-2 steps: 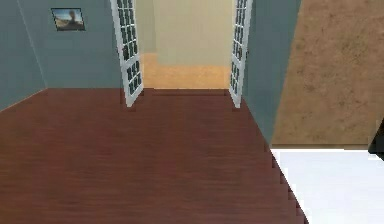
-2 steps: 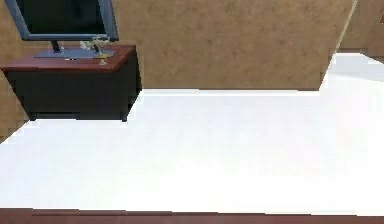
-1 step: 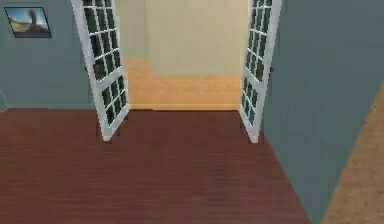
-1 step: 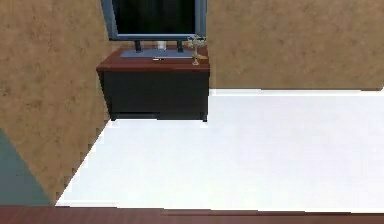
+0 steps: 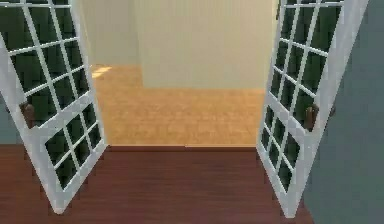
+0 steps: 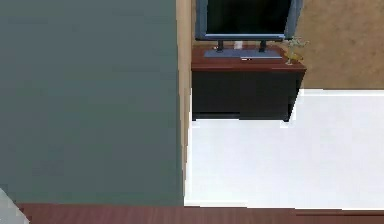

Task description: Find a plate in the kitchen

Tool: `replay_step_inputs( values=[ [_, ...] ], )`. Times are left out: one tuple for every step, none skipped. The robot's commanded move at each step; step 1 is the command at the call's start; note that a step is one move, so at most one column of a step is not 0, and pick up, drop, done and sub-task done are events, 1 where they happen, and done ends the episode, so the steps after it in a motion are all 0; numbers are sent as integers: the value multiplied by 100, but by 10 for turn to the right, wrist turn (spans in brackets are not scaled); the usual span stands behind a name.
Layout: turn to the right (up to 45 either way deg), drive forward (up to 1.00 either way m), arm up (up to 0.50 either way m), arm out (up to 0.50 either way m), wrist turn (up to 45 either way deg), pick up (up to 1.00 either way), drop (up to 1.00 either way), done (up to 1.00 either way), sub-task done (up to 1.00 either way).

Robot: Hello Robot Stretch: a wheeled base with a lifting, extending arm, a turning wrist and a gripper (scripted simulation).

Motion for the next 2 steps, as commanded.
replay_step_inputs(
  values=[
    [0, 100, 0, 0, 0, 0, 0, 0, 0],
    [30, 0, 0, 0, 0, 0, 0, 0, 0]
  ],
)
